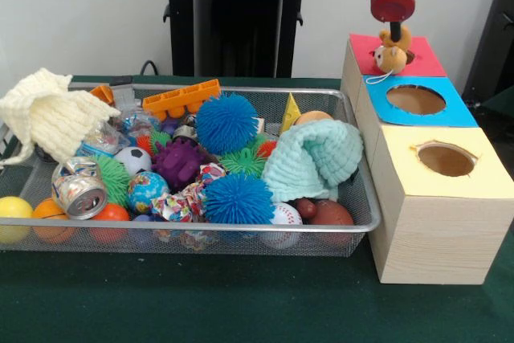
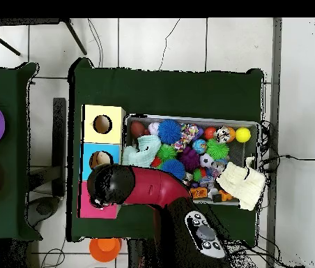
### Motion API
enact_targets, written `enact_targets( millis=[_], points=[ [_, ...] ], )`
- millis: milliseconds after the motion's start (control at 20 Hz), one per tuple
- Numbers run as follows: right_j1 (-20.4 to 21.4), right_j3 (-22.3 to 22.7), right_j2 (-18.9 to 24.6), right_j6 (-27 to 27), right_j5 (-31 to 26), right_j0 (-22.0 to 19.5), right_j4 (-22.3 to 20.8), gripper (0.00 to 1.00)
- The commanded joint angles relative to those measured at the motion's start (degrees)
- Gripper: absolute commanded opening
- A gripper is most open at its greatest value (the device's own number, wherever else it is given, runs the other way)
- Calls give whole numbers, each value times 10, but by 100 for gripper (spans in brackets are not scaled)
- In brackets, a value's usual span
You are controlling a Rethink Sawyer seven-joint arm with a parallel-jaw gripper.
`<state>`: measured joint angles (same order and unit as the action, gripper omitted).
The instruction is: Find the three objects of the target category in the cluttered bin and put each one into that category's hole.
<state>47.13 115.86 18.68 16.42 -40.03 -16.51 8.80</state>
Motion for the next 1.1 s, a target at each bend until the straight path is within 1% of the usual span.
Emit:
enact_targets(
  millis=[50, 150, 350, 800, 950, 1100],
  points=[
    [11, 36, -20, 212, -53, 16, 44, 0],
    [17, 40, -22, 211, -55, 19, 51, 0],
    [12, 36, -32, 212, -53, 29, 50, 0],
    [-18, 22, -85, 209, -50, 49, 11, 0],
    [-30, 17, -95, 207, -51, 59, 9, 0],
    [-39, 24, -95, 205, -37, 68, 16, 0]
  ],
)
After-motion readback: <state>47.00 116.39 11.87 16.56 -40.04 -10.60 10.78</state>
